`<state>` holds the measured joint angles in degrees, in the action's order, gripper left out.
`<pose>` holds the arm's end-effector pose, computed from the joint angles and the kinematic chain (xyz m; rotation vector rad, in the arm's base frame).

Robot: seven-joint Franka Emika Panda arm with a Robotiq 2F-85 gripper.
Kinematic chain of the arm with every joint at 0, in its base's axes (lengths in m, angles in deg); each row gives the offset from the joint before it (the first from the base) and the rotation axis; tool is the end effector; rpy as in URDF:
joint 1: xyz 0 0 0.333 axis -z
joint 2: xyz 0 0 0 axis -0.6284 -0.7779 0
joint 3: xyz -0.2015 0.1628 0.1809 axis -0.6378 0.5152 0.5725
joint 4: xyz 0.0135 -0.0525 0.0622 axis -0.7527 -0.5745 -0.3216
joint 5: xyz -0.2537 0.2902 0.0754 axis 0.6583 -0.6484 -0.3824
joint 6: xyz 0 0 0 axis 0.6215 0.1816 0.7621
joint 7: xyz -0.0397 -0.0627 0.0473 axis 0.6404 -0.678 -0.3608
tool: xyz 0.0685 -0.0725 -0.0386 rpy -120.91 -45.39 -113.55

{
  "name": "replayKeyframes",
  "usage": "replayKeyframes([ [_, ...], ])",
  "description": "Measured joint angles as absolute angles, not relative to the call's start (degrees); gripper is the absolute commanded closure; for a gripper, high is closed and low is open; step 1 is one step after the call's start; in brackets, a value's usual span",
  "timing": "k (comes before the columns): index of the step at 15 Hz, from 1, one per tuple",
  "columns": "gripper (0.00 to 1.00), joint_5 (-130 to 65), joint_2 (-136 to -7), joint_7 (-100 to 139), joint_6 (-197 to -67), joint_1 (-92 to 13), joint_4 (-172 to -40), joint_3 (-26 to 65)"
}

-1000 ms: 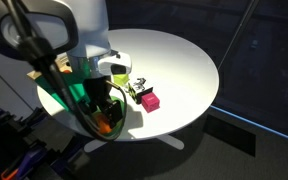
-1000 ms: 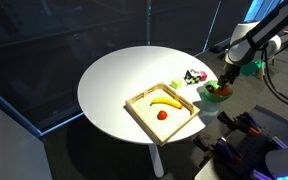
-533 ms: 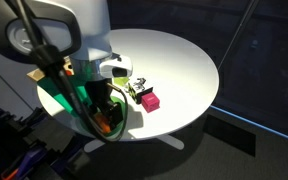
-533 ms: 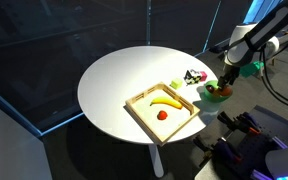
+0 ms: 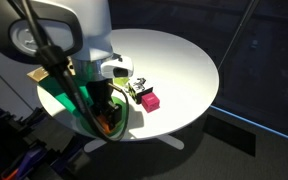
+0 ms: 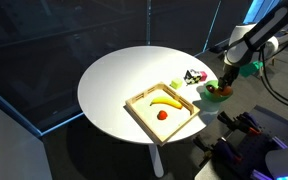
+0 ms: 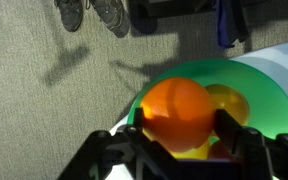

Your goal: Take the orange out of the bowl and place it on the tray

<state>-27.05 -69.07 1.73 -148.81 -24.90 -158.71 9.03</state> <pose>0.3887 -0.2105 0.1741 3.0603 -0.2057 -0.2638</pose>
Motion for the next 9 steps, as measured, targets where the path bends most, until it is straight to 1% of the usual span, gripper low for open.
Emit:
replayKeyframes([
  [9, 0.53, -27.1, -68.6, 2.0, -148.3, -24.9, -158.7, 9.1],
])
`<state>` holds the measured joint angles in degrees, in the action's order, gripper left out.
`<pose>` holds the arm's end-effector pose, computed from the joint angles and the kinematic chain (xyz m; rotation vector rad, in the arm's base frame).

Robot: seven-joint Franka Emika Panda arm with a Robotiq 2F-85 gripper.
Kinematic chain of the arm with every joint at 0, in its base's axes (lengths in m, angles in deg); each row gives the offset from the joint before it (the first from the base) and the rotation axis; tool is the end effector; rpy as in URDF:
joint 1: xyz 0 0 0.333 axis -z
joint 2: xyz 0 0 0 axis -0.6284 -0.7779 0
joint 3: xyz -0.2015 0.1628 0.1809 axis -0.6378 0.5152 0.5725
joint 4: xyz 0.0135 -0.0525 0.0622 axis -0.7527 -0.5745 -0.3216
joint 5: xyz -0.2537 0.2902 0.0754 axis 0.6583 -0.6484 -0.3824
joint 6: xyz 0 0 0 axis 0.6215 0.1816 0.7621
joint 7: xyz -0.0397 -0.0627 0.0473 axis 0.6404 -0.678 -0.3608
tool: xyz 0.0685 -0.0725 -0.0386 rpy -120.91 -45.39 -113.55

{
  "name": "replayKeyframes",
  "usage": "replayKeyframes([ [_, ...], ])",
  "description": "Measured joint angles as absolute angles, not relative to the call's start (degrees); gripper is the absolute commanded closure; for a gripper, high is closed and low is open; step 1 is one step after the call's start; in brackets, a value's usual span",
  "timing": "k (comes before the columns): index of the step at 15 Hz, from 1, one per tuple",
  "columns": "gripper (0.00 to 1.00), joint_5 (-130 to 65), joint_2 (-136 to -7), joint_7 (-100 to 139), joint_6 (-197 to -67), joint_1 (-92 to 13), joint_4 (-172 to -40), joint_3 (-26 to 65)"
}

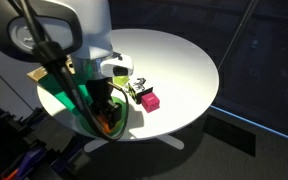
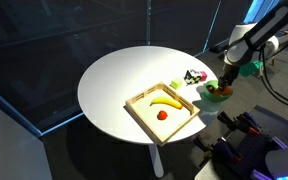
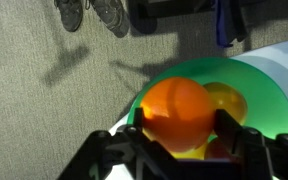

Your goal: Take the orange out of the bowl and place it on the tray

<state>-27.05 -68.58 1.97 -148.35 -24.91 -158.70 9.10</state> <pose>0.3895 -0.2100 0.1772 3.0606 -0.2113 -0.2622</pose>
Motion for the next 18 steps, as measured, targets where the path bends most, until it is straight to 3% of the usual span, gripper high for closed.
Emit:
replayKeyframes([
  [18, 0.53, -29.9, -59.8, 7.2, -129.9, -27.8, -153.0, 12.0],
])
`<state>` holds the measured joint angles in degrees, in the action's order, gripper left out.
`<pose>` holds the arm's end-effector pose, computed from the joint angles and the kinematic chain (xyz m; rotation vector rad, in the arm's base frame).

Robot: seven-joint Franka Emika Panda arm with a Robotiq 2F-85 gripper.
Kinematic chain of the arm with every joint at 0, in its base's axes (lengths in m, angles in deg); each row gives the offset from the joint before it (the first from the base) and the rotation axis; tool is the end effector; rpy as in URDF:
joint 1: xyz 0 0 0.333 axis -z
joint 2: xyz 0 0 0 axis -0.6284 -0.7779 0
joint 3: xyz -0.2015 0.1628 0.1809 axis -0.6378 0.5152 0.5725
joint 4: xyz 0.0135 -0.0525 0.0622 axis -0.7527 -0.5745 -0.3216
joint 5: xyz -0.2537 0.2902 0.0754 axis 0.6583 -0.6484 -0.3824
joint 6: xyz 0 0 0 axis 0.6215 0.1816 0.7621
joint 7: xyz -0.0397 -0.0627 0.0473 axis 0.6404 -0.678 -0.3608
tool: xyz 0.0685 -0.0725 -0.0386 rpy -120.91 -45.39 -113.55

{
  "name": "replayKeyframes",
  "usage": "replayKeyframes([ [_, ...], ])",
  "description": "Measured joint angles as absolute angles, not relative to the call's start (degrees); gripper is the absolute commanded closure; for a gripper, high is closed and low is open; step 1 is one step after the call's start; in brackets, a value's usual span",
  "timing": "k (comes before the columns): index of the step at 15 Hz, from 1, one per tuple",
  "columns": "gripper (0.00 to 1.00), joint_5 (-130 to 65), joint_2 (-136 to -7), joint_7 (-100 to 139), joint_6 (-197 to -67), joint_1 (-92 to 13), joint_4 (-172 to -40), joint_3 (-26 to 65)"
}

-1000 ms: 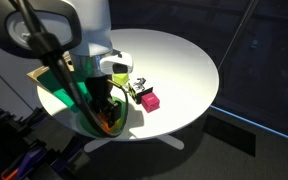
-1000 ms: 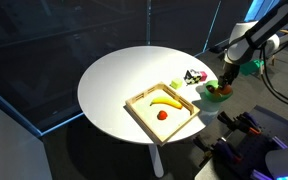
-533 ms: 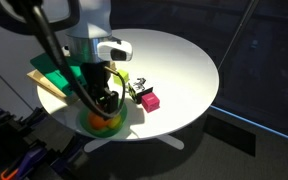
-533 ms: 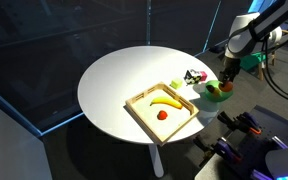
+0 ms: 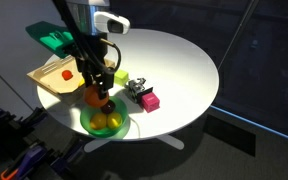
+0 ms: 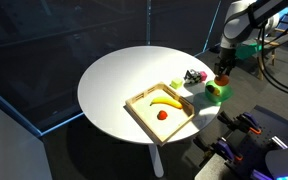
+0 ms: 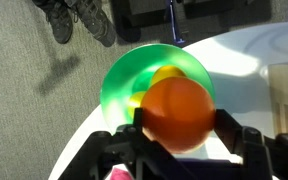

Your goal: Take the orange out of the bowl and place it on the tray

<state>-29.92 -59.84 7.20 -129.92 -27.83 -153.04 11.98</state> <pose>0.4272 -0.1775 0.2543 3.0869 -0.2962 -0.3486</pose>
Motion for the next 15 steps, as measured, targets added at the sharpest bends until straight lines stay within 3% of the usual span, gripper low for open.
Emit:
replayKeyframes([
  [15, 0.53, -31.8, -54.6, 9.6, -130.1, -33.9, -152.3, 18.2],
])
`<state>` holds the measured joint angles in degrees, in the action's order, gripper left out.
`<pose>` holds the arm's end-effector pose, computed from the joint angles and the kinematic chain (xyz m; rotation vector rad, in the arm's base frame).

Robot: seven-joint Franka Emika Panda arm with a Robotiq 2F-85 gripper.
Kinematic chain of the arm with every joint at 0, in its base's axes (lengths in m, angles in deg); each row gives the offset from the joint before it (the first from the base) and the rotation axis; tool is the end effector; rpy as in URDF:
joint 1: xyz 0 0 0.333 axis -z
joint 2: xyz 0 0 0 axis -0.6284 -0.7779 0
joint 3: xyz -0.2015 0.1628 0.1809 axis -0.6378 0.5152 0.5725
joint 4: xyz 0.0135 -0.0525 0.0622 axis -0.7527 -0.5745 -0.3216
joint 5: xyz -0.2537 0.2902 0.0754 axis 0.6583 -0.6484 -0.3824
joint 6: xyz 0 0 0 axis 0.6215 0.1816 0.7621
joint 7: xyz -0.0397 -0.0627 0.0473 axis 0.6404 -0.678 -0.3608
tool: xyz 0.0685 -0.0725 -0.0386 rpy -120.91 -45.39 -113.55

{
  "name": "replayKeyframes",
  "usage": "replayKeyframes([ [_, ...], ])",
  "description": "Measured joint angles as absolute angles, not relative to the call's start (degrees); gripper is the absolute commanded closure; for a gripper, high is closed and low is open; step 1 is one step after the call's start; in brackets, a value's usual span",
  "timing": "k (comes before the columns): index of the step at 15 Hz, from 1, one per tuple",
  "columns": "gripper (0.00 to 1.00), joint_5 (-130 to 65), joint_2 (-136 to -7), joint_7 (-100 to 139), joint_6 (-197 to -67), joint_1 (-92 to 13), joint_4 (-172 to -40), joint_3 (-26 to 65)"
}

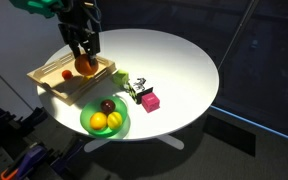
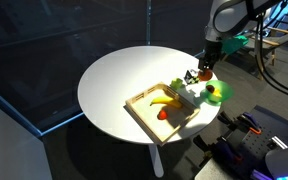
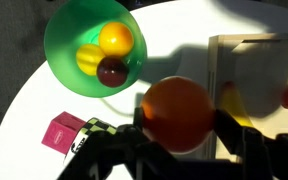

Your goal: Take the orange out of the bowl and place it on the tray

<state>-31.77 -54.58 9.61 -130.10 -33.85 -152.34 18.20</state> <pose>0.4651 -0.0829 0.3013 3.1089 -0.0702 -0.1705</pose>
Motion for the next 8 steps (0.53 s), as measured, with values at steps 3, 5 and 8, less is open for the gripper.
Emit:
replayKeyframes([
  [3, 0.28, -31.8, -54.3, 9.7, -130.1, -34.3, -152.3, 18.8],
  [5, 0.28, -31.8, -54.6, 9.7, -130.1, -34.3, -152.4, 18.8],
  [8, 0.28, -31.8, -54.8, 9.7, -130.1, -34.3, -152.4, 18.8],
])
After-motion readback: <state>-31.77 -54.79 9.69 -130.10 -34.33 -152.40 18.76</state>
